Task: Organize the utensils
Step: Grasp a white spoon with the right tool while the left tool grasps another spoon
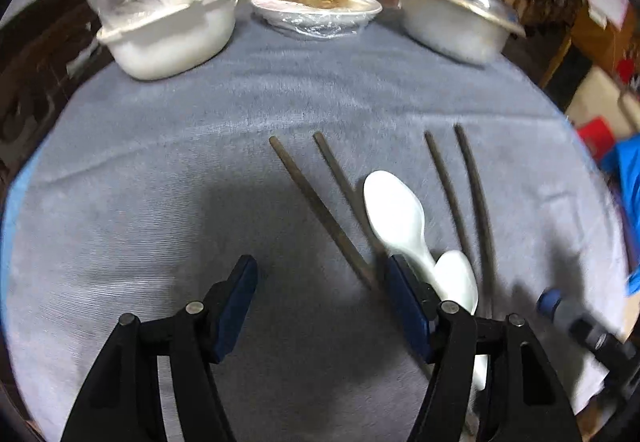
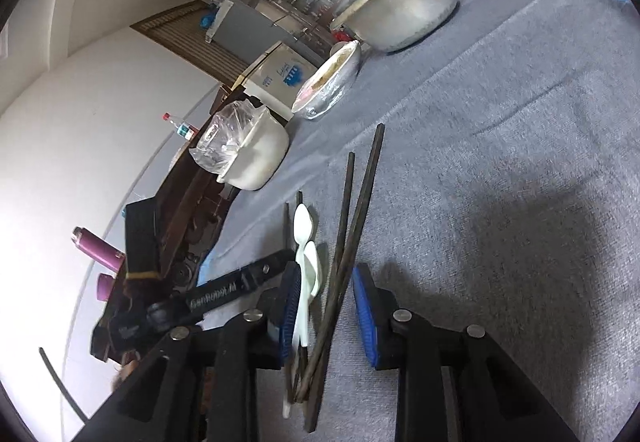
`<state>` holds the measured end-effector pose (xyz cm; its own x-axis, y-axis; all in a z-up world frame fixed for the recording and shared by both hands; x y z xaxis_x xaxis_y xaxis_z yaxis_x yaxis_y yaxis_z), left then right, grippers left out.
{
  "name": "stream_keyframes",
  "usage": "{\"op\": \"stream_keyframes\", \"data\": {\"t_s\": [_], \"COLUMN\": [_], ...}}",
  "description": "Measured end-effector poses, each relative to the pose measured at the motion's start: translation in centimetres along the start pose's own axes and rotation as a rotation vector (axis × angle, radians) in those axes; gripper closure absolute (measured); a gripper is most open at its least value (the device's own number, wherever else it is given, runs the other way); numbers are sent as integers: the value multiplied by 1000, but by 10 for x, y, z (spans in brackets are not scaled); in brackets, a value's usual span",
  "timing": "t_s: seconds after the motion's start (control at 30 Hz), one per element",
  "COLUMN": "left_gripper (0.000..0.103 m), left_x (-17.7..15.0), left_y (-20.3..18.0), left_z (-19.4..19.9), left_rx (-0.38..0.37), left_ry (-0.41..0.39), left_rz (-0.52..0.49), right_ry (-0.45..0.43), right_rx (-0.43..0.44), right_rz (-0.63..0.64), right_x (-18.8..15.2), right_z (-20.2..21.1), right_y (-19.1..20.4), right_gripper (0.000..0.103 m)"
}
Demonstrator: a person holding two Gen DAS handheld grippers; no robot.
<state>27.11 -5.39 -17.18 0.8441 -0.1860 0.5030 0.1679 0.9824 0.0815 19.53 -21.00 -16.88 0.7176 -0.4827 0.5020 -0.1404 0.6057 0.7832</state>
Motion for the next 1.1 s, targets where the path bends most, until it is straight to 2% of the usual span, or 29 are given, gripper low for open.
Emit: {"op": "stream_keyframes", "data": {"t_s": [0.07,0.2,0.43,0.63,0.73,0.87,0.93,1.0,1.1], "left_gripper": [33,35,35,35,35,35,35,35,35], "left_x": [-6,-19,-5,-6,-12,-18,-20,-22,-23], "left_y": [5,23,53,67,65,62,61,60,57], "left_z": [0,9,31,35,34,29,27,27,27], "left_rx": [44,37,-30,-20,-58,-87,-103,-111,-121], "left_ry": [13,51,-11,-24,-9,15,28,34,36], "left_rz": [-46,-56,63,48,37,42,49,51,51], "right_ry": [-5,0,61,241,301,412,436,447,409], "right_rx": [19,39,81,42,-48,-82,-63,-52,-64], "right_rz": [8,28,145,206,218,202,221,252,292], "right_x": [1,1,5,37,49,46,42,39,39], "right_z": [1,-2,-25,-81,-103,-129,-137,-141,-140], "right_y": [2,8,36,48,39,23,25,28,30], "right_gripper": [74,74,74,74,71,71,72,95,100]}}
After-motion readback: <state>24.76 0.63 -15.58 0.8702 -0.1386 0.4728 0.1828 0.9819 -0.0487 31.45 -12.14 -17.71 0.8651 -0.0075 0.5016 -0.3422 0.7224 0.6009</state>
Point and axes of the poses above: each gripper's, at about its wrist camera, not at the fingertips, and z roughly against the way its jaws point, y to its left, x to its top, the point moved 7 cm from there along -z, roughly the way its jaws point, and after that the axes turned 8 degrees about x, right-handed, at the moved point
